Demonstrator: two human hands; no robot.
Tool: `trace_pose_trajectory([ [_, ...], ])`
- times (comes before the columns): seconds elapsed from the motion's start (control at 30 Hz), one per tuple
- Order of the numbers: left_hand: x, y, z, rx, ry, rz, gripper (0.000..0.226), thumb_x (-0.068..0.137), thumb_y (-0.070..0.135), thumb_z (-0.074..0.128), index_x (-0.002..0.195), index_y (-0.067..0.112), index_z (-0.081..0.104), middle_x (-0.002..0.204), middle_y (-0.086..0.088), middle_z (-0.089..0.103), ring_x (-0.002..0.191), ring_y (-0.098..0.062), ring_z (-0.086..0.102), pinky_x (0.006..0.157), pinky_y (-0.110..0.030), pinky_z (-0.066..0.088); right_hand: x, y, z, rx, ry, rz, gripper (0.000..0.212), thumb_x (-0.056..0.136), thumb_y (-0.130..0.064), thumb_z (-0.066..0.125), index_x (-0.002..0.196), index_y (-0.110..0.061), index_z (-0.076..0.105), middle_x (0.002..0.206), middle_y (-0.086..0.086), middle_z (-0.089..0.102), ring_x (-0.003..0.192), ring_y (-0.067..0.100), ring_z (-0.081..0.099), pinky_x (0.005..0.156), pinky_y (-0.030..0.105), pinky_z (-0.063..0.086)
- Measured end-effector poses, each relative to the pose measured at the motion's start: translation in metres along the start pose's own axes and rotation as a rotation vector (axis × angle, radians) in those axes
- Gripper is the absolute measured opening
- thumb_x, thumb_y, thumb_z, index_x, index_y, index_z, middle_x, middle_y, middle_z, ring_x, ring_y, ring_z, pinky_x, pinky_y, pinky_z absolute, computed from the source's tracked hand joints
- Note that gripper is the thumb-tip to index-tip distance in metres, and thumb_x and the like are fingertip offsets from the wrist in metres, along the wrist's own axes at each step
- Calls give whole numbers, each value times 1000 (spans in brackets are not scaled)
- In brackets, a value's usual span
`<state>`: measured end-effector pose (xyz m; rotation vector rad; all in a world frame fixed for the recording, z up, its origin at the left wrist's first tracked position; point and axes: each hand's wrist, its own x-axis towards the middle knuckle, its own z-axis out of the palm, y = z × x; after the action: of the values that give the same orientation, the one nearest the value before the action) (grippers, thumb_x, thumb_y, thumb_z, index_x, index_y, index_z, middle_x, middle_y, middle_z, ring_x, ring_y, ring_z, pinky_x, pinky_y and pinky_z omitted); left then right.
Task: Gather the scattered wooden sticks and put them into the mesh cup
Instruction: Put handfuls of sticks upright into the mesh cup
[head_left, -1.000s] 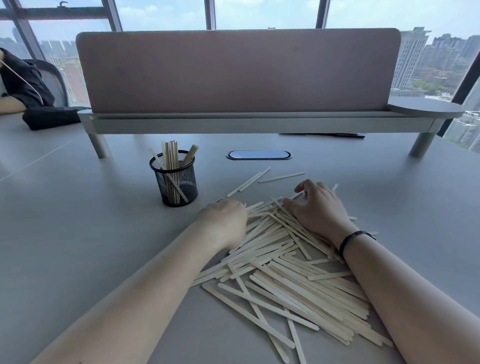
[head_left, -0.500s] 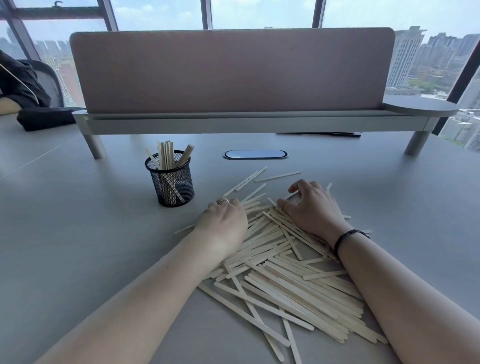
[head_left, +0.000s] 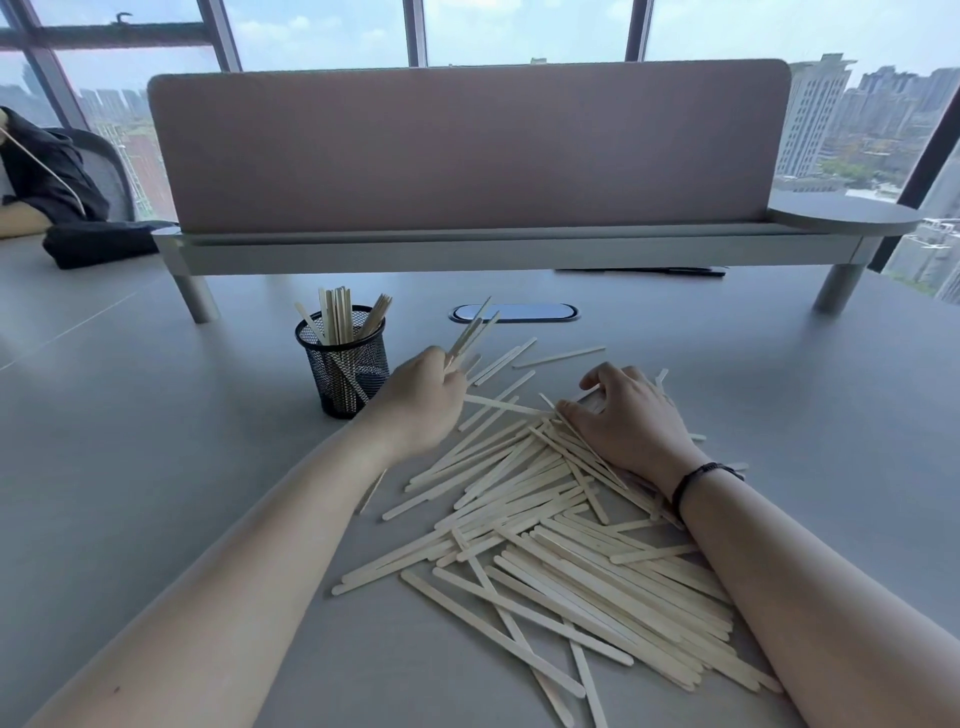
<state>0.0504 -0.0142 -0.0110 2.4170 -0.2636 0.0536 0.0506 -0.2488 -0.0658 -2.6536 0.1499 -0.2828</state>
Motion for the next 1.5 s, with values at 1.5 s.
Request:
trace_pose_trajectory([
  [1.5, 0, -51, 25, -701, 350, -28, 61, 91, 50, 60, 52, 18, 27, 46, -7, 27, 47, -25, 27, 47, -41, 26, 7, -40, 3, 20, 65, -105, 48, 90, -62, 54, 122, -27, 56, 134, 1, 54, 111, 26, 60, 91, 41, 48],
])
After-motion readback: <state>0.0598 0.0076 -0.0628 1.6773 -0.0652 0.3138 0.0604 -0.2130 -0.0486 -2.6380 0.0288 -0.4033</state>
